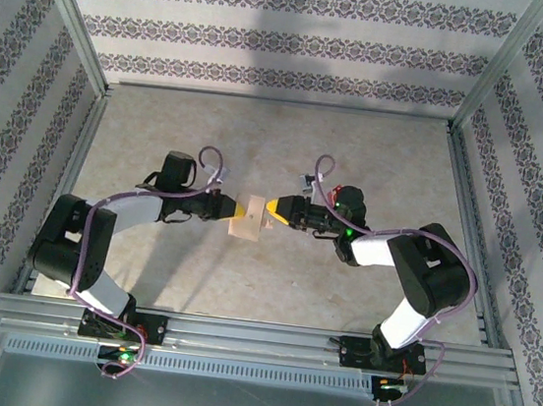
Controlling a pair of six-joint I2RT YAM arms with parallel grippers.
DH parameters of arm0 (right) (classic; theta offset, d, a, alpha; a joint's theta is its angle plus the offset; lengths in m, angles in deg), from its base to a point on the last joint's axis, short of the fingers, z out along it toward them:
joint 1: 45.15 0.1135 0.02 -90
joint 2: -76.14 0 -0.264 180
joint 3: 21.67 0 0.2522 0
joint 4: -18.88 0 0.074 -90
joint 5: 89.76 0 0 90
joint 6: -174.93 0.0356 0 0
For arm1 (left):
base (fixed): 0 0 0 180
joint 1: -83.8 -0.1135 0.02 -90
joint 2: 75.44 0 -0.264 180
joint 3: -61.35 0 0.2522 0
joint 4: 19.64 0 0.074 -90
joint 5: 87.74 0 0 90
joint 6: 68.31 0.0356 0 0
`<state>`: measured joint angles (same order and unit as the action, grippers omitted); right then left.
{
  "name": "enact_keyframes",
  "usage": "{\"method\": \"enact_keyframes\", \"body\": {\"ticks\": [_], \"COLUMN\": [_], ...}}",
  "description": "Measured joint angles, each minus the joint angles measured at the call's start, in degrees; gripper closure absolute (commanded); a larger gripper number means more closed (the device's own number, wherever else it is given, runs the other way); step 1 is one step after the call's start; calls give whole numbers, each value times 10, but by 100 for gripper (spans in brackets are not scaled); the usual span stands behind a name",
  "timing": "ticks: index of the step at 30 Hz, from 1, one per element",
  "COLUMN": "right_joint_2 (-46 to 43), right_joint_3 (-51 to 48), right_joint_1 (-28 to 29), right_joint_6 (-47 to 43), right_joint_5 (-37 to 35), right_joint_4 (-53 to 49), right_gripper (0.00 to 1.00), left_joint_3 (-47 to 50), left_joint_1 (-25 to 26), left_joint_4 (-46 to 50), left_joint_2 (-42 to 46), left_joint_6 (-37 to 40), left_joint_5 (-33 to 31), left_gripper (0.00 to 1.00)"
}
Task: Put the credit cards into the card holder
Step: Close the button on the card holder.
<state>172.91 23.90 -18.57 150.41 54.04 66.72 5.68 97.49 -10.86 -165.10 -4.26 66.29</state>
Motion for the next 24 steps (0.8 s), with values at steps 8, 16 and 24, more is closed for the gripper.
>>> {"method": "enact_keyframes", "body": {"ticks": [8, 16, 24], "right_joint_2": [-10, -112, -30], "right_joint_3": [-42, -18, 21], "right_joint_1": [7, 45, 88], "right_joint_6": [-52, -188, -214], "right_joint_5": [-52, -164, -216], "right_joint_4": [-115, -372, -426], "right_gripper": [76, 91, 95], "left_joint_3": [-30, -46, -53], "left_joint_1": [17, 36, 42], "left_joint_4": [99, 142, 156], "left_joint_2": [-56, -56, -56], "left_joint_6": [52, 92, 112], "left_joint_5": [-100, -159, -176], "left_gripper": [100, 100, 100]}}
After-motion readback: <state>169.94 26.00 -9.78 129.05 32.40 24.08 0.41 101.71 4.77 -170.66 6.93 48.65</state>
